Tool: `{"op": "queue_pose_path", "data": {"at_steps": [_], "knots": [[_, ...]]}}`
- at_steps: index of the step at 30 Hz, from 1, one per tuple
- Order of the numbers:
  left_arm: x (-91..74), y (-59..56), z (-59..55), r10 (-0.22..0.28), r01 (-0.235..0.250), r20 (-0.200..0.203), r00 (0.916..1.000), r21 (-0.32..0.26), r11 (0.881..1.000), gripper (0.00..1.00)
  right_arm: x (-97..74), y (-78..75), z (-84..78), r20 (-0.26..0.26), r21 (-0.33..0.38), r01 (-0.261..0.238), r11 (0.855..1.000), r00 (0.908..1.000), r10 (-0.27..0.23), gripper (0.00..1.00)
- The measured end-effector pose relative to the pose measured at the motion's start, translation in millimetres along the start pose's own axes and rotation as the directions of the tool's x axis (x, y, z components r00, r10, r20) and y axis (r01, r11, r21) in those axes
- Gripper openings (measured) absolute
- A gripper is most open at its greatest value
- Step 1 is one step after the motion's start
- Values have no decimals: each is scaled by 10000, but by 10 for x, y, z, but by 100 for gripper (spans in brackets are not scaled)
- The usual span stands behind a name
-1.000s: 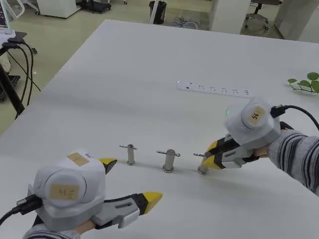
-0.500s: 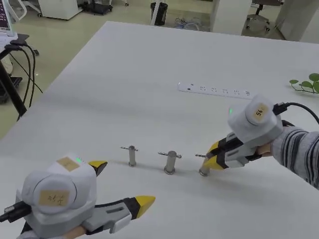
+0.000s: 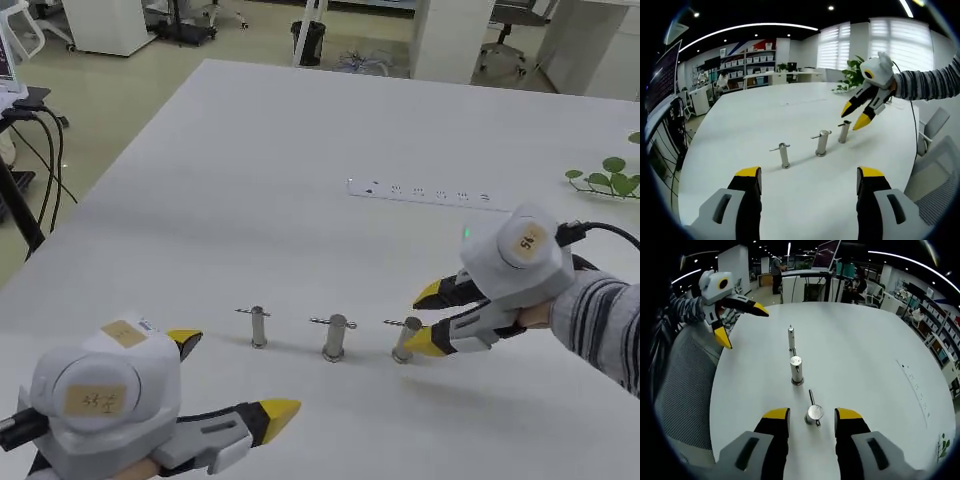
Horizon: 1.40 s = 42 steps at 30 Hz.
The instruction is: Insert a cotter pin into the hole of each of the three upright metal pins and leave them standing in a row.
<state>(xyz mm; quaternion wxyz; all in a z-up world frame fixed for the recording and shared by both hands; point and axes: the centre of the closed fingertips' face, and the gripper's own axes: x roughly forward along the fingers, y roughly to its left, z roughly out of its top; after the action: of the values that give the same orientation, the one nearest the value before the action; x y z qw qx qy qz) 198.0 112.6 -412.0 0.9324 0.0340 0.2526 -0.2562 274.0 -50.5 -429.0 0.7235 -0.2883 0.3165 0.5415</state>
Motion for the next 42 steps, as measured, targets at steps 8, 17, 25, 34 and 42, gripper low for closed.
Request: {"op": "queue_pose_path", "data": {"at_steps": [8,17,25,34,42], "knots": [[-33,99,57,98,-98,3,10000,-10,10000,77,-224,139,114,1044,1532,782,9851,9900,-948,39],[-41,162,98,128,-128,21,9999,16,9999,76,-397,282,151,1775,3084,1394,9410,9634,-2009,46],[-57,152,139,133,-133,178,9998,-3,9999,74,-476,396,133,2211,4468,1760,8772,9283,-2989,49],[-84,136,157,160,-155,476,9987,-111,9998,75,-489,547,45,2282,4864,2794,8278,8740,-4290,51],[-72,111,144,221,-191,795,9966,-384,9991,81,-455,643,-12,2329,5284,3041,7927,8459,-4798,55]]}}
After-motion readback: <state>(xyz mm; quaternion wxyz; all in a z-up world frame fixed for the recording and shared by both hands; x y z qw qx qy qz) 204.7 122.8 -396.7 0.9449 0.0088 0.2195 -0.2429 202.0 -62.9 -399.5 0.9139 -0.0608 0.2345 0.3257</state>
